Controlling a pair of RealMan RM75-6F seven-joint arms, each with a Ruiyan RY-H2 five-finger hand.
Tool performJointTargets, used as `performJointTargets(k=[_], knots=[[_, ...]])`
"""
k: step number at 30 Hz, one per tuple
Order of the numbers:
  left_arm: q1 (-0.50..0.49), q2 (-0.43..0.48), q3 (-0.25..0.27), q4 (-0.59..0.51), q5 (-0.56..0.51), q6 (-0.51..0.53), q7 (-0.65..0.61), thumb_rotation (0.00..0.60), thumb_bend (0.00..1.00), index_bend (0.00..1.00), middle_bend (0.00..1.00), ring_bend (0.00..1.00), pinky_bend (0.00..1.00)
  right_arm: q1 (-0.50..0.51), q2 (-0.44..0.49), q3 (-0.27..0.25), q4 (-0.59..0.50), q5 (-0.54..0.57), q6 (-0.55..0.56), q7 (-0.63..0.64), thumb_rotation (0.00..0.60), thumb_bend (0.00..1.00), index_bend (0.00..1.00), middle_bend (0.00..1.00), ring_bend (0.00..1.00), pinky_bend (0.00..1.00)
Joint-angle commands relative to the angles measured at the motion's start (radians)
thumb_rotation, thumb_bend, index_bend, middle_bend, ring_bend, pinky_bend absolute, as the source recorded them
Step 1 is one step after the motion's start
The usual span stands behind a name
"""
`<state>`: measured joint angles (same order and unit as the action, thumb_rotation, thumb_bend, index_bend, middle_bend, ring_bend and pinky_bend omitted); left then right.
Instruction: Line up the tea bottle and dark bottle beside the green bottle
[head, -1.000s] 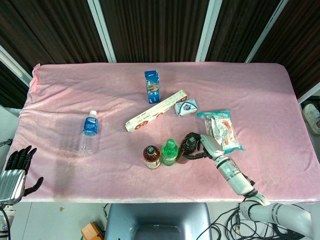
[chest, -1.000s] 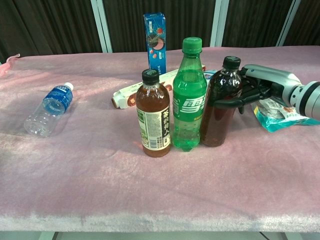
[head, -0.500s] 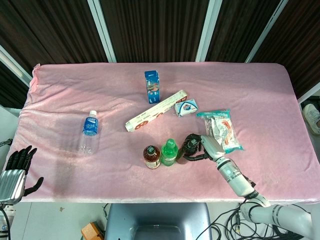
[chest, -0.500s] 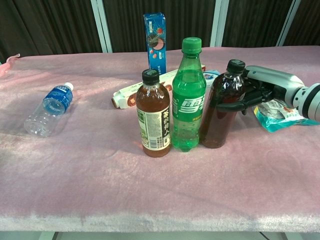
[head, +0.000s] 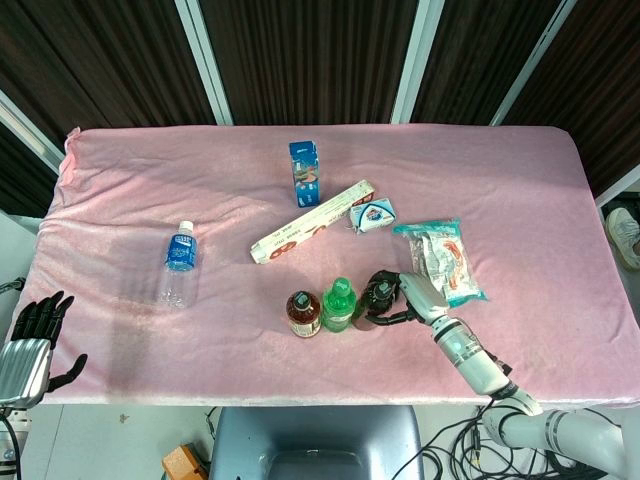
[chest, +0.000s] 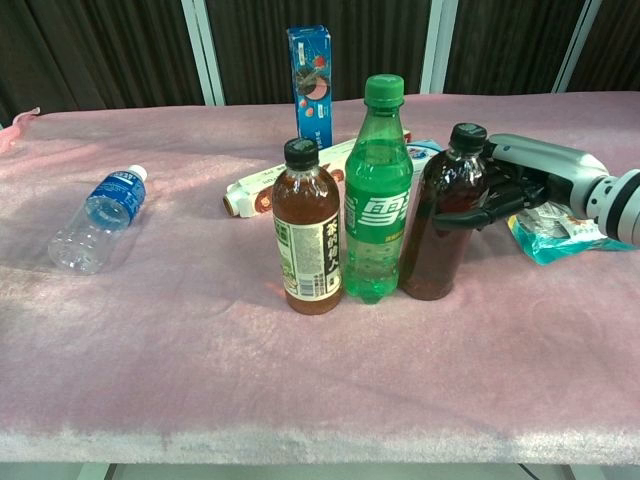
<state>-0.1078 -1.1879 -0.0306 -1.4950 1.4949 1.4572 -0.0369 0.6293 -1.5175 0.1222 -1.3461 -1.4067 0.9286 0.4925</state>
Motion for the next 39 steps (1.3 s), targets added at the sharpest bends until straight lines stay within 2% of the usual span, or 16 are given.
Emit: performJointTargets(k=[1, 3, 5, 13, 18, 21, 26, 32, 35, 37, 39], knots=[[0.0, 0.0, 0.0, 0.0, 0.0, 0.0, -0.001, 0.6, 0.3, 0.0, 0.01, 0.0, 0.0, 0.0, 0.001, -0.005, 0.003, -0.009, 0.003, 0.001, 0.6, 0.37, 0.49, 0.42, 0.42, 0.54], [0.0, 0.0, 0.0, 0.0, 0.0, -0.001, -0.001, 0.6, 0.3, 0.0, 0.01, 0.0, 0.0, 0.001, 0.006, -0.006, 0.0, -0.014, 0.001, 0.014, 0.6, 0.37, 0.38, 0.35, 0.36, 0.51], [-0.001, -0.001, 0.0, 0.0, 0.0, -0.002, 0.0, 0.6, 0.3, 0.0, 0.01, 0.0, 0.0, 0.002, 0.008, -0.007, -0.001, -0.021, 0.002, 0.023, 0.6, 0.37, 0.32, 0.32, 0.33, 0.51], [-0.002, -0.001, 0.0, 0.001, 0.0, -0.004, -0.001, 0.6, 0.3, 0.0, 0.01, 0.0, 0.0, 0.002, 0.028, -0.02, -0.009, -0.044, 0.008, 0.038, 0.6, 0.37, 0.19, 0.26, 0.3, 0.49], [0.001, 0.0, 0.0, 0.001, 0.004, 0.004, -0.003, 0.6, 0.3, 0.0, 0.01, 0.0, 0.0, -0.015, 0.06, -0.036, -0.032, -0.073, 0.048, 0.018, 0.6, 0.37, 0.01, 0.14, 0.2, 0.41], [0.005, 0.0, 0.0, 0.001, 0.009, 0.016, 0.001, 0.6, 0.3, 0.0, 0.01, 0.0, 0.0, -0.046, 0.105, -0.049, -0.077, -0.1, 0.112, -0.026, 0.6, 0.36, 0.0, 0.07, 0.15, 0.37], [0.018, -0.001, 0.002, -0.005, 0.026, 0.05, 0.023, 0.6, 0.3, 0.0, 0.01, 0.0, 0.0, -0.095, 0.211, -0.078, -0.181, -0.128, 0.179, -0.095, 0.6, 0.33, 0.0, 0.03, 0.11, 0.34], [0.037, -0.001, 0.0, -0.014, 0.034, 0.093, 0.049, 0.6, 0.3, 0.0, 0.01, 0.0, 0.0, -0.188, 0.402, -0.158, -0.317, -0.206, 0.288, -0.187, 0.6, 0.33, 0.0, 0.0, 0.03, 0.25], [0.046, -0.001, 0.001, -0.021, 0.038, 0.108, 0.065, 0.6, 0.3, 0.0, 0.01, 0.0, 0.0, -0.262, 0.495, -0.205, -0.359, -0.222, 0.358, -0.293, 0.6, 0.33, 0.0, 0.0, 0.01, 0.22], [0.054, -0.001, 0.003, -0.028, 0.036, 0.116, 0.088, 0.6, 0.3, 0.0, 0.01, 0.0, 0.0, -0.336, 0.546, -0.233, -0.372, -0.187, 0.412, -0.446, 0.6, 0.33, 0.0, 0.0, 0.0, 0.19], [0.061, -0.001, 0.007, -0.039, 0.031, 0.119, 0.121, 0.6, 0.31, 0.0, 0.01, 0.0, 0.0, -0.418, 0.551, -0.239, -0.386, -0.121, 0.487, -0.613, 0.6, 0.33, 0.0, 0.0, 0.0, 0.15]])
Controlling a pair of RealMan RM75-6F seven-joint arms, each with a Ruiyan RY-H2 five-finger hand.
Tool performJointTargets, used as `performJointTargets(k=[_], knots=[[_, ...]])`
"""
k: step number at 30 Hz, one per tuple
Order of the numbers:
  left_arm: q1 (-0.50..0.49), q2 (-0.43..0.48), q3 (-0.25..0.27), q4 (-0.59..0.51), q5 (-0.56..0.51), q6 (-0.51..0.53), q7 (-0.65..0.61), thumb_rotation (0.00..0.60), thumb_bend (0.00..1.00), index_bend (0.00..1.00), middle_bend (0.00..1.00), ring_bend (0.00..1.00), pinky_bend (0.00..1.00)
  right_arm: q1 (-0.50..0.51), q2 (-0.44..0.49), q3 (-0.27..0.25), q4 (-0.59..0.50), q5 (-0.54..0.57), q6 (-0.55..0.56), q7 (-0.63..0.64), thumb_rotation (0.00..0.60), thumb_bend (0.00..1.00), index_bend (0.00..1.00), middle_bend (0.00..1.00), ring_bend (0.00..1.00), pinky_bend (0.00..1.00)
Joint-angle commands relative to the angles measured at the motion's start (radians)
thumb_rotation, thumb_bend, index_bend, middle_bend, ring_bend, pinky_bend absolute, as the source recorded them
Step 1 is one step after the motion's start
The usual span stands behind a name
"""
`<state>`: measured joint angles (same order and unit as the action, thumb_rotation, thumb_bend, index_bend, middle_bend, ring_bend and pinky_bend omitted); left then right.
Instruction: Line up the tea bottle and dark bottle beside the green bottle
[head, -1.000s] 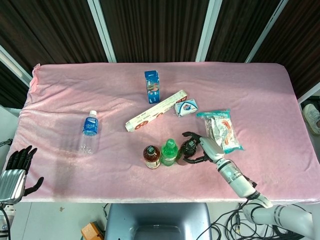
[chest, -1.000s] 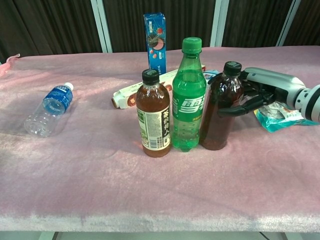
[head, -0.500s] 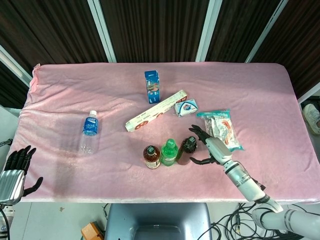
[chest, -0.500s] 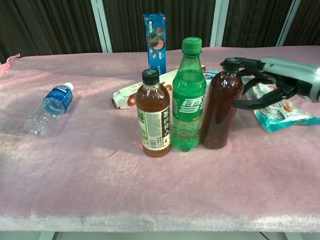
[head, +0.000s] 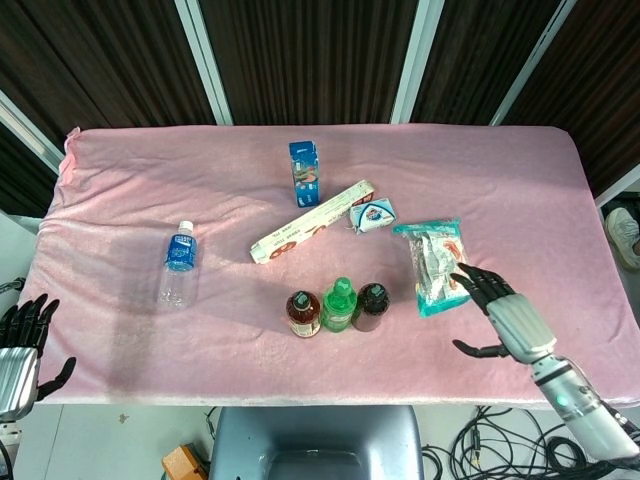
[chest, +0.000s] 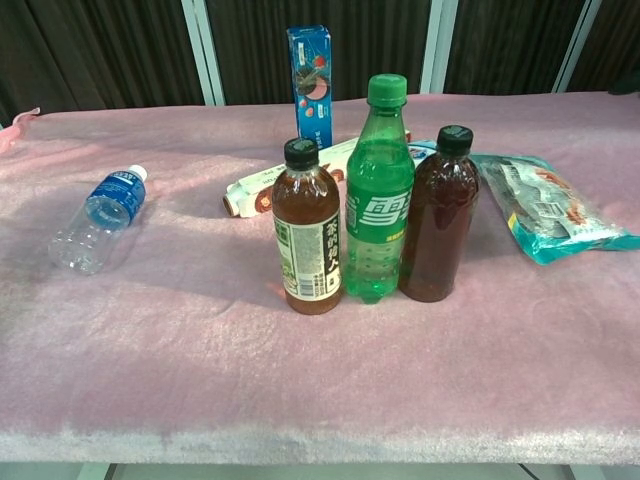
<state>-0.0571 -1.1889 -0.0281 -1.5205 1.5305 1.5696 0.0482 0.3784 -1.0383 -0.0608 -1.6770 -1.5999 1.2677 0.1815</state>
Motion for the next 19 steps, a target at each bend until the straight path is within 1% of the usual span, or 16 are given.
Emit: performJointTargets(k=[1, 3, 5, 9, 19], knots=[[0.014, 0.0, 0.007, -0.02, -0.008, 0.006, 0.051, 0.6, 0.31, 0.0, 0.01, 0.0, 0.0, -0.202, 0.057, -0.052, -0.052, 0.103, 0.19, -0.359, 0.6, 0.33, 0.0, 0.0, 0.0, 0.14], [0.019, 0.004, 0.016, -0.036, -0.012, -0.003, 0.081, 0.6, 0.31, 0.0, 0.01, 0.0, 0.0, -0.268, 0.007, -0.035, -0.022, 0.155, 0.271, -0.426, 0.6, 0.33, 0.0, 0.0, 0.0, 0.11], [0.022, 0.011, 0.028, -0.06, -0.019, -0.021, 0.106, 0.6, 0.31, 0.0, 0.01, 0.0, 0.0, -0.303, -0.025, -0.021, 0.005, 0.191, 0.3, -0.412, 0.6, 0.33, 0.0, 0.0, 0.0, 0.1], [0.02, 0.023, 0.04, -0.094, -0.018, -0.043, 0.135, 0.6, 0.31, 0.0, 0.02, 0.0, 0.0, -0.314, -0.03, -0.001, 0.033, 0.178, 0.314, -0.385, 0.6, 0.33, 0.0, 0.0, 0.0, 0.09], [0.021, 0.025, 0.036, -0.104, -0.018, -0.045, 0.139, 0.6, 0.31, 0.0, 0.03, 0.0, 0.0, -0.321, -0.029, 0.007, 0.039, 0.16, 0.281, -0.381, 0.6, 0.33, 0.0, 0.0, 0.0, 0.09]])
